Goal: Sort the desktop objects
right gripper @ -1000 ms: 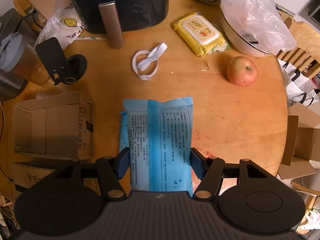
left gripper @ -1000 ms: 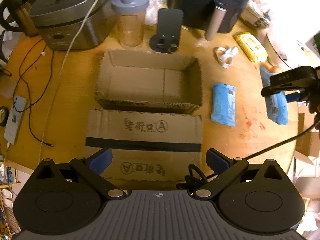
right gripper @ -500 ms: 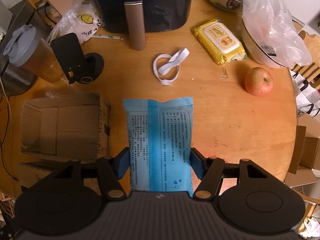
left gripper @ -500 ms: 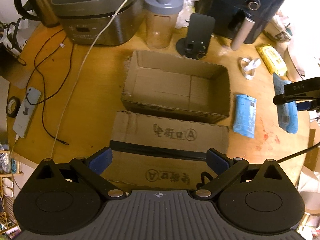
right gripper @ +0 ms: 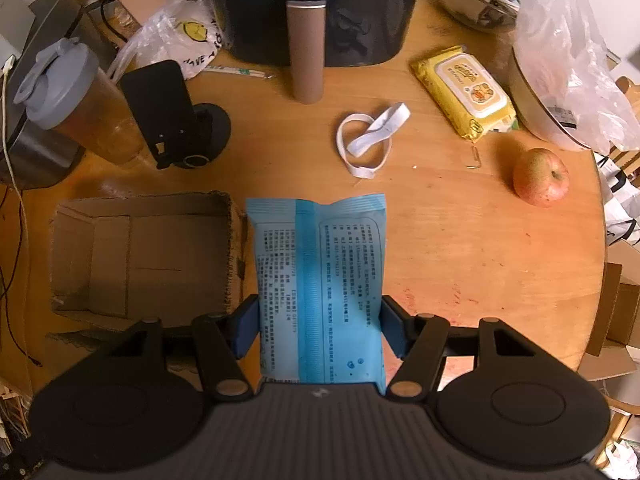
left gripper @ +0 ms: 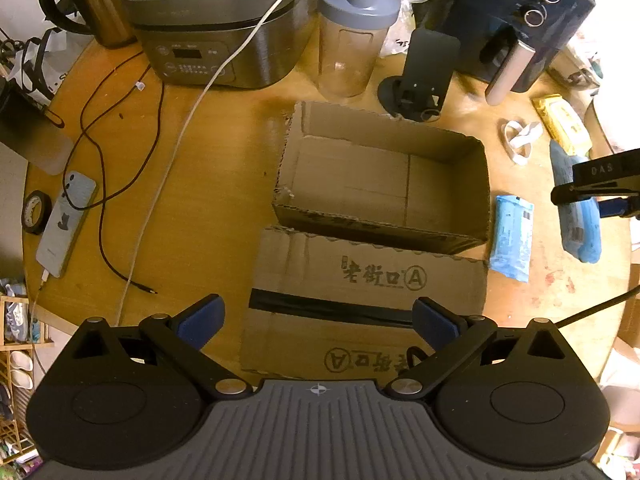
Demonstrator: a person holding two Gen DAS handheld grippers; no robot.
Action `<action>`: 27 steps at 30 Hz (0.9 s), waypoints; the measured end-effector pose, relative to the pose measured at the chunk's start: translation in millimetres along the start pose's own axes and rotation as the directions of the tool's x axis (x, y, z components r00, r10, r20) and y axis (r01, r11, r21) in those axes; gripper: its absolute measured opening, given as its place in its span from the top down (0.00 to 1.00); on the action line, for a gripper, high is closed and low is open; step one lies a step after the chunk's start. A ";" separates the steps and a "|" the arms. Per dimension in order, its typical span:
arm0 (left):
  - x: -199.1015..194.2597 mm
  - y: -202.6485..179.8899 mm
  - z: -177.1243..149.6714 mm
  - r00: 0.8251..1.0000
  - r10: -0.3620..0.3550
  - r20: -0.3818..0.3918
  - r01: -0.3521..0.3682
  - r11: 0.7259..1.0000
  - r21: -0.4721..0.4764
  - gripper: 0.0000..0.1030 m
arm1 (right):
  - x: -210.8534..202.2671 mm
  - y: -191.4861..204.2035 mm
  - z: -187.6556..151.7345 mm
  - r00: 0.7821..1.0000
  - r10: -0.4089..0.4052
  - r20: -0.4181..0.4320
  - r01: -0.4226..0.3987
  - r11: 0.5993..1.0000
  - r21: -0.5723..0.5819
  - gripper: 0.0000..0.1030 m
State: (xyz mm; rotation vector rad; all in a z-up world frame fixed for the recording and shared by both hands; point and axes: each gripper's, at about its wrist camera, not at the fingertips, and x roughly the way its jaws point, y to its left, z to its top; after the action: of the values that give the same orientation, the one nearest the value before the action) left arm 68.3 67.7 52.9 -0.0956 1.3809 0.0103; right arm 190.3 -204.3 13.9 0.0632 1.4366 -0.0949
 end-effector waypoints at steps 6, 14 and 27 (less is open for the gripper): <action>2.9 8.2 5.2 1.000 0.008 -0.006 -0.008 1.000 0.007 0.00 | 3.4 14.2 3.5 1.000 0.004 -0.006 -0.004 1.000 -0.009 0.39; 5.6 17.4 8.1 1.000 -0.012 -0.017 0.012 0.999 0.030 0.00 | 6.9 31.5 6.0 1.000 0.009 -0.012 -0.010 1.000 -0.018 0.39; 7.6 37.4 11.3 1.000 -0.015 -0.028 0.015 0.999 0.030 0.00 | 12.2 58.8 9.3 1.000 0.015 -0.016 -0.016 1.000 -0.025 0.39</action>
State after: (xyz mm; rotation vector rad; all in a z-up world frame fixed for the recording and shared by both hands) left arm 78.5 105.4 45.3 -0.0808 1.4071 -0.0247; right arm 207.1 -147.1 2.2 0.0544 1.4527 -0.0633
